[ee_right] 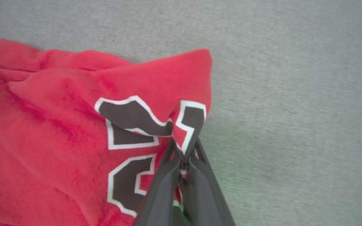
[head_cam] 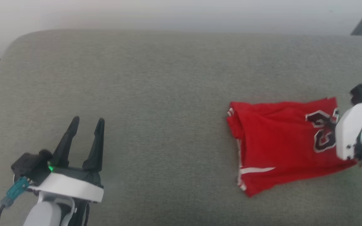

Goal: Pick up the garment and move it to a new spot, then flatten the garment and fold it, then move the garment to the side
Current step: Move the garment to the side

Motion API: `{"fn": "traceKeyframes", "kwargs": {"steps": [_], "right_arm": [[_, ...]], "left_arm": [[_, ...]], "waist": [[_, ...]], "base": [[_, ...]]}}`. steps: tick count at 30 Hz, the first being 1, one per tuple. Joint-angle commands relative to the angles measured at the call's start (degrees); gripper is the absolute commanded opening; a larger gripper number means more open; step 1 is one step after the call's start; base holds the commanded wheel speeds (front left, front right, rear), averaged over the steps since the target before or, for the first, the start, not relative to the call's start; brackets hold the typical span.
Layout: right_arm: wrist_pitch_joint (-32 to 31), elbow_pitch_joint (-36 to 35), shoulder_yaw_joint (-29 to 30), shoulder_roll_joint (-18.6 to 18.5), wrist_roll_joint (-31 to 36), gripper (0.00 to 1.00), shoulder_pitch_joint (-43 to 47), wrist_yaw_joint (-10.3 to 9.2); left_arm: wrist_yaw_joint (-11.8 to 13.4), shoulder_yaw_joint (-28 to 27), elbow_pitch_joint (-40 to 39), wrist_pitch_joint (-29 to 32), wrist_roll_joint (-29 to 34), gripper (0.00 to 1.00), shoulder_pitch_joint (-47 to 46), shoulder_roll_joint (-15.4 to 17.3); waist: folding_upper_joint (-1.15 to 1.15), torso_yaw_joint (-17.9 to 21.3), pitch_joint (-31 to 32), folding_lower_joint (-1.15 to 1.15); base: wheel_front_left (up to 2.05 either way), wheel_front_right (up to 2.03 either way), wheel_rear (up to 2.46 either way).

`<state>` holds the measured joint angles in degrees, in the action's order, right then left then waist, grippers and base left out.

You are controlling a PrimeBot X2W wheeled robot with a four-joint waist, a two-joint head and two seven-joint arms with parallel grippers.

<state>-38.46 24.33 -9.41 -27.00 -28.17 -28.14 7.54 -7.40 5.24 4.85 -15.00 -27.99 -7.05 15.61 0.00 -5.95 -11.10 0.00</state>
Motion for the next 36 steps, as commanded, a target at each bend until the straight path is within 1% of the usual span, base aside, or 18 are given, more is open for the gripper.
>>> {"fn": "traceKeyframes", "kwargs": {"steps": [1, 8, 12, 17, 24, 26, 27, 32, 36], "right_arm": [[0.9, -0.4, 0.3, -0.8, 0.3, 0.0, -1.6, -0.11], [4.6, 1.4, 1.5, -6.1, 2.4, 0.0, -7.0, -0.12], [7.9, 3.9, 2.5, -8.5, 5.4, 0.0, -10.7, -0.11], [12.2, 8.7, 3.9, -10.9, 8.9, 0.0, -15.1, -0.12], [19.4, 15.6, 5.6, -12.3, 14.4, 0.0, -20.1, -0.12], [21.6, 17.6, 6.0, -12.9, 16.6, 0.0, -21.3, -0.12], [21.6, 17.6, 6.0, -12.9, 16.6, 0.0, -21.3, -0.12], [28.1, 23.0, 7.6, -14.5, 22.4, 0.0, -24.5, -0.12], [31.4, 27.6, 9.1, -13.1, 25.4, 0.0, -26.6, -0.12]], "left_arm": [[-0.1, 0.4, 0.0, -0.2, 0.2, 1.0, -1.5, 0.1], [-0.1, 4.2, 0.3, -0.2, 0.0, 1.0, -6.6, 1.0], [-0.1, 6.6, 0.5, -0.2, -0.4, 1.0, -9.9, 1.9], [-0.1, 9.6, 0.7, -0.2, -0.8, 1.0, -14.2, 3.0], [-0.1, 14.1, 1.2, -0.2, -1.5, 1.0, -19.8, 4.0], [-0.1, 15.2, 1.3, -0.2, -1.6, 1.0, -21.3, 4.4], [-0.1, 15.2, 1.3, -0.2, -1.6, 1.0, -21.3, 4.4], [-0.1, 17.4, 1.6, -0.2, -2.3, 1.0, -24.4, 5.0], [-0.1, 18.5, 1.9, -0.2, -2.3, 1.0, -26.3, 5.4]], "waist": [[0.0, 1.8, -1.2, 0.0], [0.0, 5.8, -3.8, 0.0], [0.0, 8.2, -5.8, 0.0], [0.0, 10.7, -8.7, 0.0], [0.0, 13.0, -12.8, 0.0], [0.0, 13.4, -14.0, 0.0], [0.0, 13.4, -14.0, 0.0], [0.0, 13.6, -16.7, 0.0], [0.0, 13.7, -18.3, 0.0]], "base": [[0.0, 0.0, 0.0], [0.0, 0.0, 0.0], [0.0, 0.0, 0.0], [0.0, 0.0, 0.0], [0.0, 0.0, 0.0], [0.0, 0.0, 0.0], [0.0, 0.0, 0.0], [0.0, 0.0, 0.0], [0.0, 0.0, 0.0]]}}
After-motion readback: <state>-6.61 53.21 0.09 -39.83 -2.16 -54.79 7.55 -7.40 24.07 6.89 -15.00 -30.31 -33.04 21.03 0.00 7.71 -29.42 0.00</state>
